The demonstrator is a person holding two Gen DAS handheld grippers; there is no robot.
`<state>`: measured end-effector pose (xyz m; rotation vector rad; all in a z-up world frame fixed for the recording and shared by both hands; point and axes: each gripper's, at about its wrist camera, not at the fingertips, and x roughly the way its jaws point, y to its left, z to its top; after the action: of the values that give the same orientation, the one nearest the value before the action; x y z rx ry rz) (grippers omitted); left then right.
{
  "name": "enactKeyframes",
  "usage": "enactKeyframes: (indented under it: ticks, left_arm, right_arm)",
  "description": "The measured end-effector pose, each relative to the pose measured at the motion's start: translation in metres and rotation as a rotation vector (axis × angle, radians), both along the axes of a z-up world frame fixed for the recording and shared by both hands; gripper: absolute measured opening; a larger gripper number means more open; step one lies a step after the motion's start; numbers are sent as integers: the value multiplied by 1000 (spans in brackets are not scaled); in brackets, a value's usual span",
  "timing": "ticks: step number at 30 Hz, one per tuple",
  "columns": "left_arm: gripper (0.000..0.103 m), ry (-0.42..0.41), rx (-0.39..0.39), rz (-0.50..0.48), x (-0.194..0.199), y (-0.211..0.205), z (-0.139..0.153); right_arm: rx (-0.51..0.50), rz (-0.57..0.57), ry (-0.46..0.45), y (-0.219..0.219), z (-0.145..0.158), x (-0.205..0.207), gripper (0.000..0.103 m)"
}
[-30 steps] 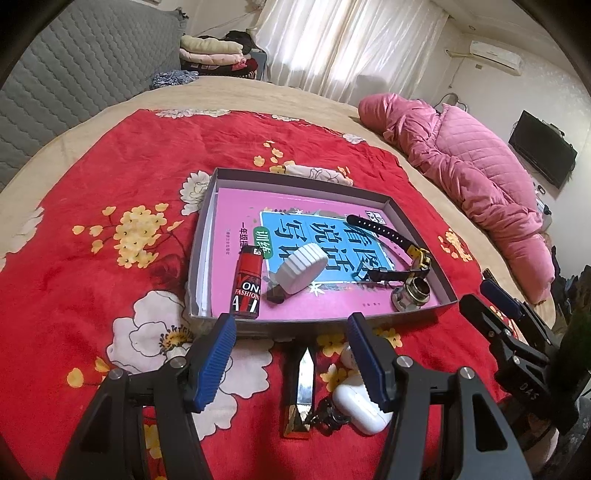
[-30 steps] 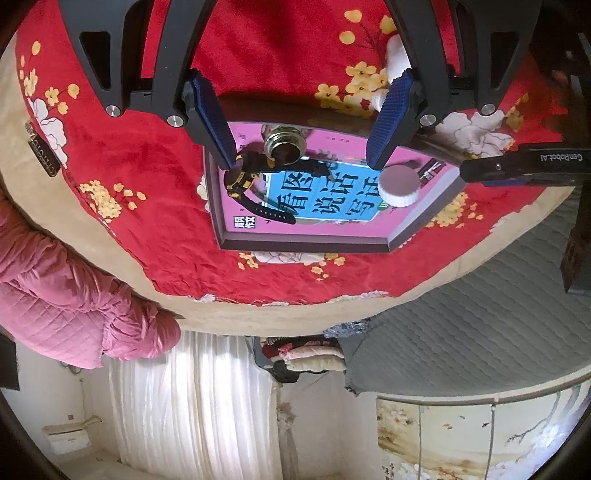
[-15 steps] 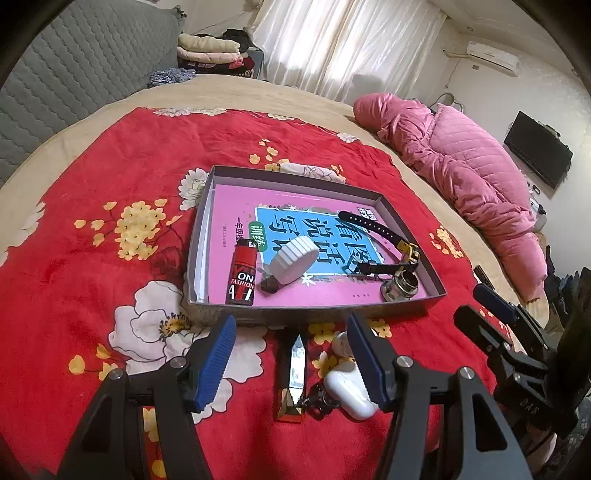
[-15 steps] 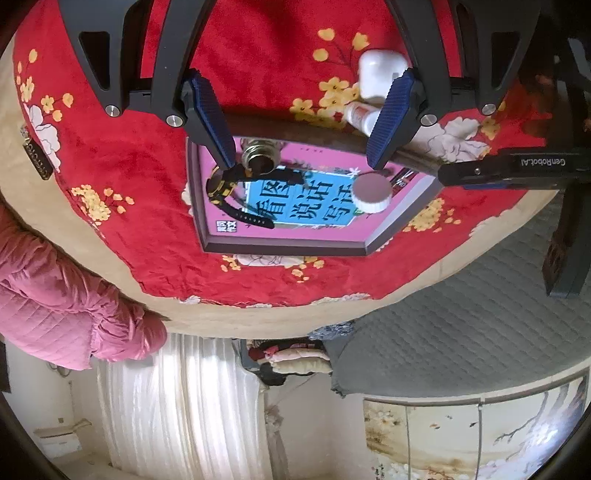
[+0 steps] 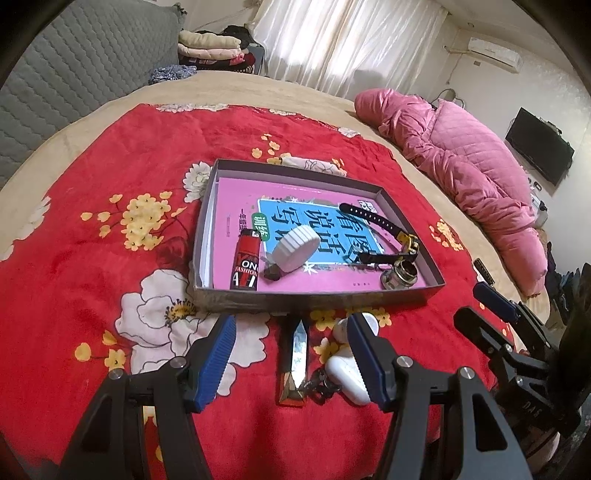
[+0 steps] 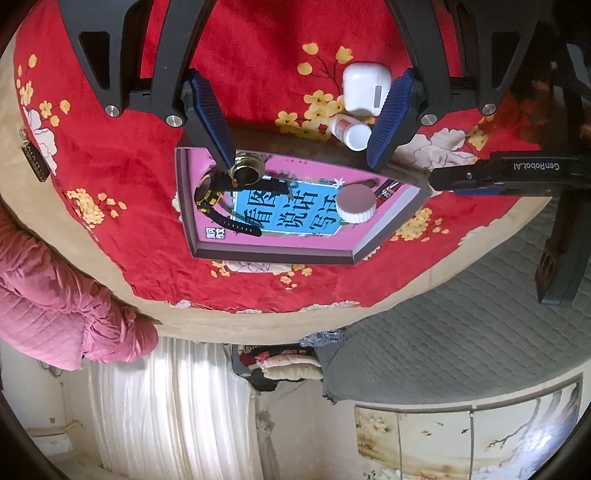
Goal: Organize rigid objects
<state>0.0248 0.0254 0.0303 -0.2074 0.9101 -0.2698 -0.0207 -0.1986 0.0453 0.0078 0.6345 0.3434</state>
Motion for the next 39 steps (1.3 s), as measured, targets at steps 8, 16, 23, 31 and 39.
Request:
enactKeyframes:
  ticks: [8,16,23,31,39]
  left_arm:
    - [62,29,16,-25,-6,-7,-5]
    - [62,79,21,-29,-7,-8,-14]
    - [62,95,34,-42,-10,-12,-18]
    - [62,117,49,-52,-11,-15,-23]
    - [62,139,71,-69,-14,-18,-29]
  right_arm:
    - [-6,21,33,4,-4,-2,75]
    - [-24,54,76,13,-14,-2,75]
    - [-34,57,94,13,-18,-1,75]
    - [-52,101,121,24,-26,-2,75]
    - [-78,129,157,32,-37,-2,75]
